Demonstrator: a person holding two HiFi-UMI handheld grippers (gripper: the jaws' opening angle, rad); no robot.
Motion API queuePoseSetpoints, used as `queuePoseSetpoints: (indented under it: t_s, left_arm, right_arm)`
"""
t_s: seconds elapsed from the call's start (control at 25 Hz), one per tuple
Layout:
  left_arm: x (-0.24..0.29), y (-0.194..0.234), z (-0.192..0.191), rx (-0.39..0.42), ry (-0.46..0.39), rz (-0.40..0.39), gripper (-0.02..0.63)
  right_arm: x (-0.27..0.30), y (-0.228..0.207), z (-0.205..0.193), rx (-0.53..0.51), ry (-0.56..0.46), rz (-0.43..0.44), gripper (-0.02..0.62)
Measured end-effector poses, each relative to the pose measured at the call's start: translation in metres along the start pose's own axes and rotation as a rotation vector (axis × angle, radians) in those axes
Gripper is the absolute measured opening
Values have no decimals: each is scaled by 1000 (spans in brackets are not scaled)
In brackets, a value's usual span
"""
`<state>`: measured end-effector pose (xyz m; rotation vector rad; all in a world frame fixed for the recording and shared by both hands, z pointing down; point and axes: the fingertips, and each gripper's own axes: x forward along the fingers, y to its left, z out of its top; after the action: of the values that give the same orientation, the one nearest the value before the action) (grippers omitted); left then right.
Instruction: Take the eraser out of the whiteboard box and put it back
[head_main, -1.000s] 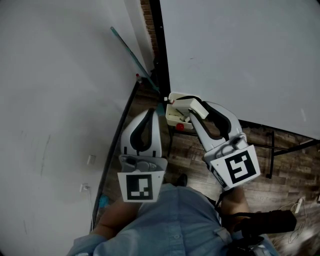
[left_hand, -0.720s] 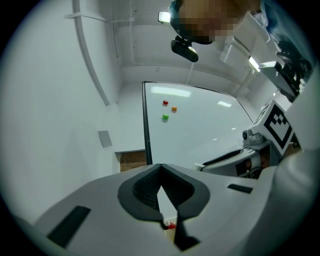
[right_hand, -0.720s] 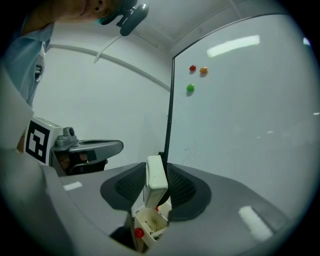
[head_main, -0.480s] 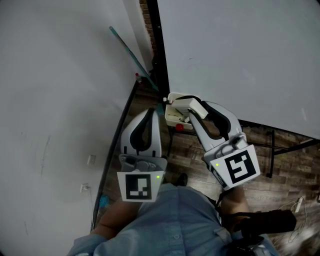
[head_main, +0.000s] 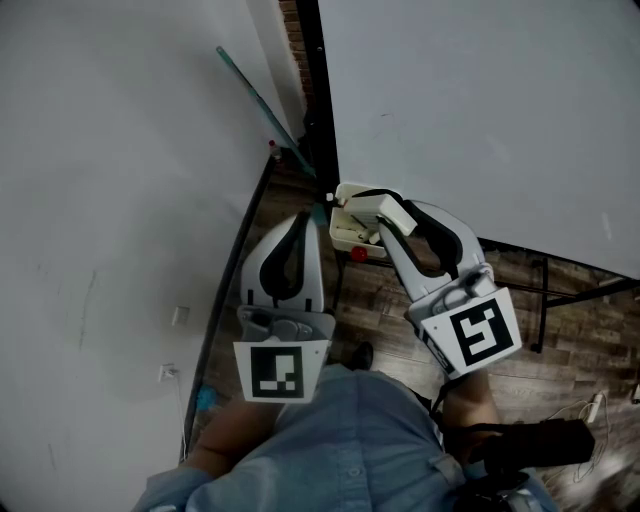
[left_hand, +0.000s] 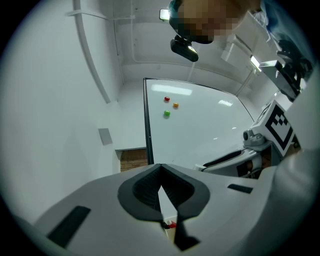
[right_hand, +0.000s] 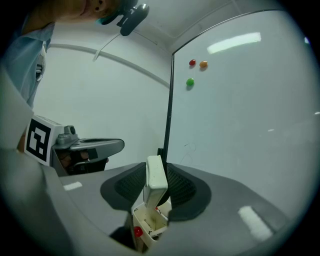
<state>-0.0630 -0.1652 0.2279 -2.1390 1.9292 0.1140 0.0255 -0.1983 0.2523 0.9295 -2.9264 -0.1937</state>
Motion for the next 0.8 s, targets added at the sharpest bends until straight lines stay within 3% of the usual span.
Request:
queuePoseSetpoints:
  t_s: [0.8]
  left_arm:
    - [12,21,-27,-50,40,-1,6]
  right_arm:
    - [29,8,-48,32,133,30,127]
